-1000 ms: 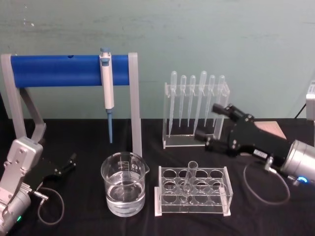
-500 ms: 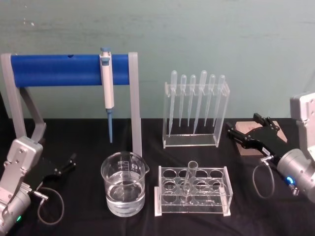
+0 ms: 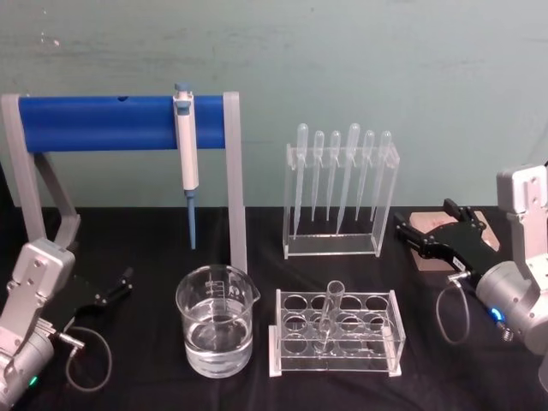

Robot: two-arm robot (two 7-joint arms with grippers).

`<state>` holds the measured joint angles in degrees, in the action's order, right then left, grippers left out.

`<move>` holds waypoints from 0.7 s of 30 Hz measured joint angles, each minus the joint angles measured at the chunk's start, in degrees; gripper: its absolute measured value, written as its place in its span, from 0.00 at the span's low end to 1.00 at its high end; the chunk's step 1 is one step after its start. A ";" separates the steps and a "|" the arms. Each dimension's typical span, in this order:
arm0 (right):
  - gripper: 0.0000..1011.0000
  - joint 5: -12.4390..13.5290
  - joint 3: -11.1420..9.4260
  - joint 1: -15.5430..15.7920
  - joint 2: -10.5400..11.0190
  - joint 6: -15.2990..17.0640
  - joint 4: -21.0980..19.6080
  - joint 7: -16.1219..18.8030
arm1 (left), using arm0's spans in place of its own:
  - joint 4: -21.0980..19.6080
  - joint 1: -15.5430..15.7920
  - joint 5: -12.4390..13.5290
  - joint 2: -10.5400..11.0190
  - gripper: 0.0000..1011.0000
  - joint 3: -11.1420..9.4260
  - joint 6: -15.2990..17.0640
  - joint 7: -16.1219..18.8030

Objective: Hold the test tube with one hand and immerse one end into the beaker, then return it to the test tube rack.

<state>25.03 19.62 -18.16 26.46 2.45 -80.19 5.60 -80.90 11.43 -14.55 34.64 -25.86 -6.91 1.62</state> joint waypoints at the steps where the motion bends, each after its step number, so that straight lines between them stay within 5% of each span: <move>1: 0.99 0.02 0.00 0.00 0.01 0.00 -0.01 0.00 | 0.00 0.00 0.00 0.00 0.99 0.00 0.00 0.00; 21: 0.99 0.30 0.08 -0.07 0.15 0.16 -0.11 0.02 | 0.00 0.00 0.00 0.00 0.99 0.00 0.00 0.00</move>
<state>25.33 19.70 -18.23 26.61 2.62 -80.29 5.62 -80.90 11.43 -14.55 34.64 -25.86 -6.91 1.62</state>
